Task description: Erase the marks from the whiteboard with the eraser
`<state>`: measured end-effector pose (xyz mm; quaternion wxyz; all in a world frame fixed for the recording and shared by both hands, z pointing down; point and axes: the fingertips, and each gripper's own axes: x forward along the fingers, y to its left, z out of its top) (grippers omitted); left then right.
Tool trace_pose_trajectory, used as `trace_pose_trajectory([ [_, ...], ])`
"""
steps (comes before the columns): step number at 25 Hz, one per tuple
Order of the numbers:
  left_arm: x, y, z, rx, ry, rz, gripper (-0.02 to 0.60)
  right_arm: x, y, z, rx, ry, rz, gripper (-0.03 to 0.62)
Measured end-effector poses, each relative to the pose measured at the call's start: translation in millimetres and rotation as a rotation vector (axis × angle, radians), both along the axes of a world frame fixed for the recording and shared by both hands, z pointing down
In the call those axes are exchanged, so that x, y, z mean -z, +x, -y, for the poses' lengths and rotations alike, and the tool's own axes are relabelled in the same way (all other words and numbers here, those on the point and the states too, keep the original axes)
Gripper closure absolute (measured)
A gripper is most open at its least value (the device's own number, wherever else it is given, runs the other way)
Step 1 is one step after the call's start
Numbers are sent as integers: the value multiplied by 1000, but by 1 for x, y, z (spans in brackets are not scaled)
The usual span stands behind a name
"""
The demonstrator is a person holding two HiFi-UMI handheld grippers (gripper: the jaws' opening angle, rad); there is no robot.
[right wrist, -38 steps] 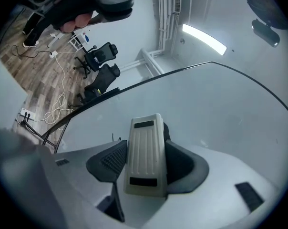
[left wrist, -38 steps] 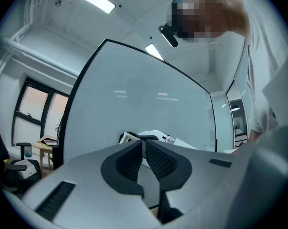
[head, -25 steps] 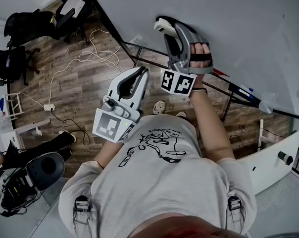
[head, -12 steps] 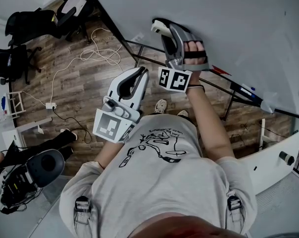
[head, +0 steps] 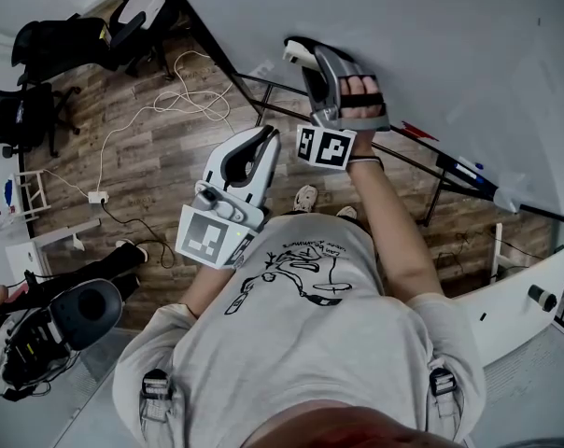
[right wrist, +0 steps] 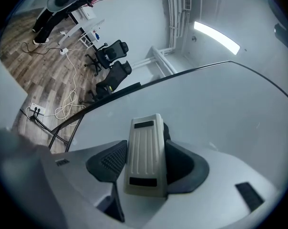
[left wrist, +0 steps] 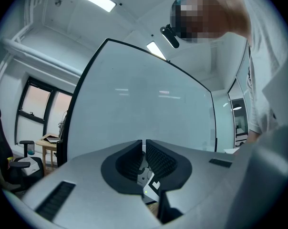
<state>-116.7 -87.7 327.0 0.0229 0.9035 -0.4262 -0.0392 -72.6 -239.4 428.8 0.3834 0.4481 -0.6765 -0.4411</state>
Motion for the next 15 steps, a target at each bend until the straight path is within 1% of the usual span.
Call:
trace_pose_trajectory([
  [4, 2, 1, -3, 0, 4, 1, 541, -28, -6, 1, 14, -46, -47, 336],
  [6, 2, 0, -4, 5, 7, 2, 541, -46, -7, 2, 17, -58, -85, 336],
  [8, 2, -3, -5, 13, 7, 5, 541, -53, -6, 3, 9, -64, -101, 336],
  [12, -1, -10, -8, 27, -1, 10, 541, -50, -9, 0, 6, -111, -67, 335],
  [15, -2, -9, -10, 25, -4, 8, 541, -44, -9, -14, 28, -161, 11, 333],
])
